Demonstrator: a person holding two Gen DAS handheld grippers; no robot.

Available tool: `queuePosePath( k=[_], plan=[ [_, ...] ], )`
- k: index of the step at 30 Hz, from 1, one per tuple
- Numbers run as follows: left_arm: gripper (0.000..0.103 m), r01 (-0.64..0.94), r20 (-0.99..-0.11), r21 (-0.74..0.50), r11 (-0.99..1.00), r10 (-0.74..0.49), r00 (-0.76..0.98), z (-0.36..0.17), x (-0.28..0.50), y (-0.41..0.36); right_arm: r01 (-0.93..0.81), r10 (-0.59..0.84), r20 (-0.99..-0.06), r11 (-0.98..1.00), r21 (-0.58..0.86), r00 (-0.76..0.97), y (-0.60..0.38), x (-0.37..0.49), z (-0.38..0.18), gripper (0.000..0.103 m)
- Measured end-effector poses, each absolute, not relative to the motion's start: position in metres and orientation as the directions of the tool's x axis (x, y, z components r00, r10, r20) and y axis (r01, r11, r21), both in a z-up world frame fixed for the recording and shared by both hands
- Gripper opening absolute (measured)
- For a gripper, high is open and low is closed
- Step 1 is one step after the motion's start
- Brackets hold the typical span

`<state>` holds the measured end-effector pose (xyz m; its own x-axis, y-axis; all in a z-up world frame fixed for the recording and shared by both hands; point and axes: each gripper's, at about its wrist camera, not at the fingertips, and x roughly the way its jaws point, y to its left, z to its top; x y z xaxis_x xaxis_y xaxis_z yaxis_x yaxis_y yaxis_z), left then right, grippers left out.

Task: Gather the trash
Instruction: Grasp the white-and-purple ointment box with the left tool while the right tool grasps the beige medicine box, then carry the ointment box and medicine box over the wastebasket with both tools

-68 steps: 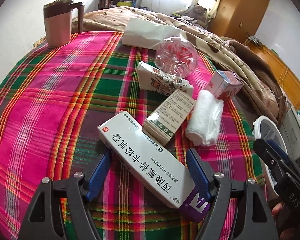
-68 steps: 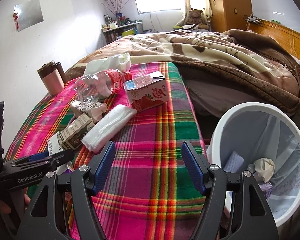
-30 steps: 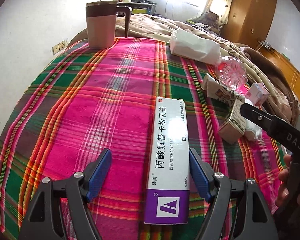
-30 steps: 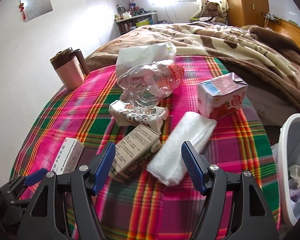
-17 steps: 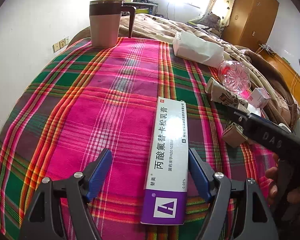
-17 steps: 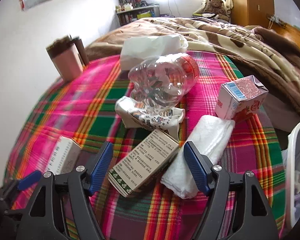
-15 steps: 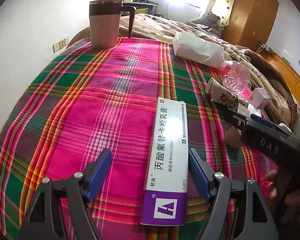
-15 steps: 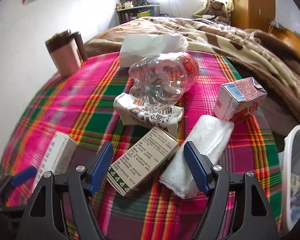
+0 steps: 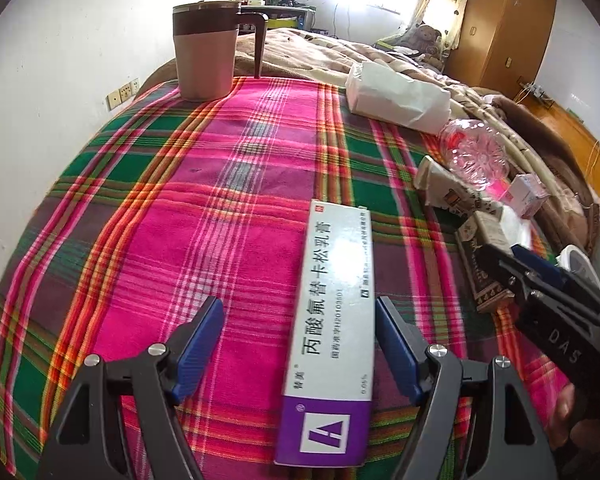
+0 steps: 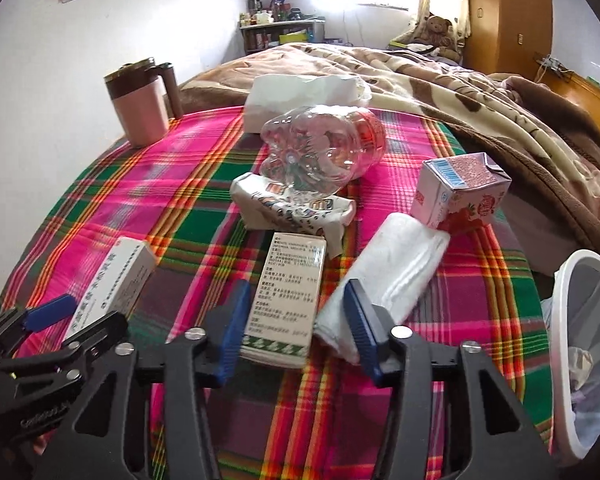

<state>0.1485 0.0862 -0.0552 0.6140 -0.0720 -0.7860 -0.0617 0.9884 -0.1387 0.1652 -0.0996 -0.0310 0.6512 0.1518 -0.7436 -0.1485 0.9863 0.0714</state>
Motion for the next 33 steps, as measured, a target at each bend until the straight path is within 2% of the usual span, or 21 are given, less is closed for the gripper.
queuePosePath(
  k=[3,4,6,8,33],
  plan=[
    [0.061,-0.051,-0.782,-0.147,0.988,-0.085,0.618,-0.054,0.146,0.085,-0.168,0.176,-0.744,0.982,0.086,0.645,-0.097,0.163,-0.032,0.032],
    [0.059,-0.044,-0.780,-0.150,0.988,-0.090,0.619,-0.054,0.146,0.084,-0.173,0.178,-0.742,0.981,0.084,0.646,-0.097,0.162,-0.032,0.032],
    [0.046,-0.033,-0.777,-0.152,0.988,-0.099,0.622,-0.053,0.145,0.083,-0.183,0.181,-0.740,0.980,0.079,0.648,-0.096,0.159,-0.032,0.032],
    [0.040,-0.021,-0.776,-0.162,0.987,-0.114,0.620,-0.053,0.144,0.081,-0.193,0.198,-0.736,0.977,0.094,0.647,-0.097,0.157,-0.031,0.032],
    [0.039,0.083,-0.694,-0.174,0.981,-0.182,0.696,-0.013,0.109,0.042,-0.178,0.276,-0.648,0.960,0.214,0.710,-0.137,0.123,-0.009,0.032]
  ],
)
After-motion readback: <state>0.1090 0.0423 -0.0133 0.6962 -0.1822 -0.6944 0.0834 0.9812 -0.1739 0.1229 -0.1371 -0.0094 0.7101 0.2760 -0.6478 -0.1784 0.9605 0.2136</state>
